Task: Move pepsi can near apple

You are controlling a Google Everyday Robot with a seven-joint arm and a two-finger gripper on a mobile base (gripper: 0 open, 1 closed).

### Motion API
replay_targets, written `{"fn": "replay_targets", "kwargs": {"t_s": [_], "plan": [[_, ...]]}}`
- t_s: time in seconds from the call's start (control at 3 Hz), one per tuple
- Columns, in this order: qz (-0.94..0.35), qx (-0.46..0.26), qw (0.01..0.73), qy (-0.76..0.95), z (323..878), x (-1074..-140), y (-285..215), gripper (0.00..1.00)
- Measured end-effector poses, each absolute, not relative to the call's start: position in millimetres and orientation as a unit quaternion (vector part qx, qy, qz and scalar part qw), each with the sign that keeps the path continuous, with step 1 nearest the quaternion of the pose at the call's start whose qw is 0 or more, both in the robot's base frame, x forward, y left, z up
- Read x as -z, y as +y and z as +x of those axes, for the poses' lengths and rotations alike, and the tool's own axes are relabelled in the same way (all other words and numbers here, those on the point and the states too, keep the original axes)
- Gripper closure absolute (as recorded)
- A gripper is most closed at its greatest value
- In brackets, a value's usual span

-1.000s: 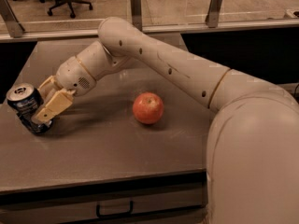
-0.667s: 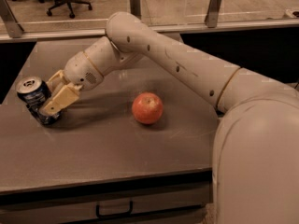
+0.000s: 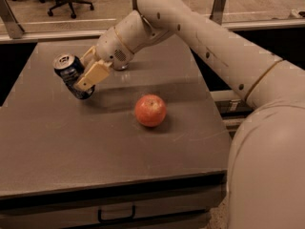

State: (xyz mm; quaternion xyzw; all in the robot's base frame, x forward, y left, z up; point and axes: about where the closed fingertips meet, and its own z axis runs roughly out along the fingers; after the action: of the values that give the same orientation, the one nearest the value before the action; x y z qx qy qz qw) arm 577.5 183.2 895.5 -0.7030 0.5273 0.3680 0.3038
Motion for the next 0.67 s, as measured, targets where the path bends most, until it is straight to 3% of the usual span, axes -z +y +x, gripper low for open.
{"fn": "replay_targets", "kwargs": {"t_s": [0.67], "plan": [[-0.661, -0.344, 0.305, 0.592, 607, -892, 115, 1.0]]}}
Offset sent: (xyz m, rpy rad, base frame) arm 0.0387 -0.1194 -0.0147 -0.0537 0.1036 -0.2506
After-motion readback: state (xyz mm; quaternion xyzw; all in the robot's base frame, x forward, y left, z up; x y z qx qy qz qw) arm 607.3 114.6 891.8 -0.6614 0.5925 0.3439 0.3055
